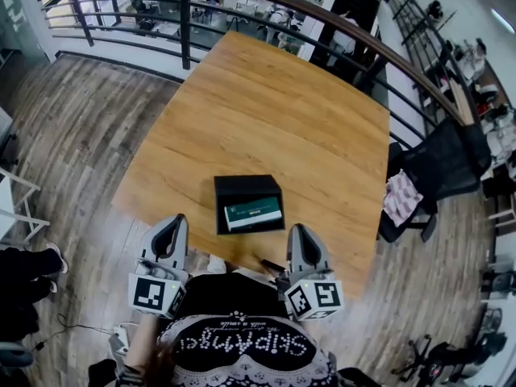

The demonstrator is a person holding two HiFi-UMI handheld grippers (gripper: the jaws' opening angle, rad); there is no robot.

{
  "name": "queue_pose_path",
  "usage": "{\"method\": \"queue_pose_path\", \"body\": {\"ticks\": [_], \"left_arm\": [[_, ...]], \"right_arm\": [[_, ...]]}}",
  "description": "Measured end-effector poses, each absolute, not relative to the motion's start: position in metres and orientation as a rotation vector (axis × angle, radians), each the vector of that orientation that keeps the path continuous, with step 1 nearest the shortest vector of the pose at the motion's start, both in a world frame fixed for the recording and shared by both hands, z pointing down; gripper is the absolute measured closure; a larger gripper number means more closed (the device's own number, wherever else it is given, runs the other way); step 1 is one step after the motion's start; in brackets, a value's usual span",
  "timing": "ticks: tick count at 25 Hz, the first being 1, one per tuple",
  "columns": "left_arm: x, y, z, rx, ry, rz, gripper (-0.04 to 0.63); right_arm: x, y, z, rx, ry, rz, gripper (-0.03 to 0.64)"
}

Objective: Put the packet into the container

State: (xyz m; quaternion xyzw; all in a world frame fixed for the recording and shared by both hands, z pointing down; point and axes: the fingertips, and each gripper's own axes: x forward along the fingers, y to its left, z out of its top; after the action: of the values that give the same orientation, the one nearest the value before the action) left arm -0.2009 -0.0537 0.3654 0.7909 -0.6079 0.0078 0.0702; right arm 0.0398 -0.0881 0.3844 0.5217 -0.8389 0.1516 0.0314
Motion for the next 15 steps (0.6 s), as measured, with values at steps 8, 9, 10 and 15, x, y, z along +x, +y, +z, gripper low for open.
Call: {"method": "queue_pose_path", "body": {"ticks": [8, 9, 10, 15], "left_arm": [[-0.1932, -0.0559, 0.3672, 2.396, -1.805, 0.035, 0.565], [-0.1934, -0.0563, 0.3669, 2.398, -1.804, 0.038, 0.565], [-0.1934, -0.0571, 0.3662, 2.399, -1.804, 0.037, 0.565], [-0.1913, -0.0584, 0.3651, 2.402, -1.796, 0.036, 0.565]], "right_arm": [[0.0437, -0.0858, 0.3905, 1.605, -2.562, 0.483, 0.578], [0.0431, -0.0857, 0.3906, 1.603, -2.560, 0.480, 0.578], [0.0425, -0.0859, 0.3905, 1.601, -2.557, 0.476, 0.580], [0.0403, -0.0854, 0.3929, 1.580, -2.551, 0.468, 0.581]]}}
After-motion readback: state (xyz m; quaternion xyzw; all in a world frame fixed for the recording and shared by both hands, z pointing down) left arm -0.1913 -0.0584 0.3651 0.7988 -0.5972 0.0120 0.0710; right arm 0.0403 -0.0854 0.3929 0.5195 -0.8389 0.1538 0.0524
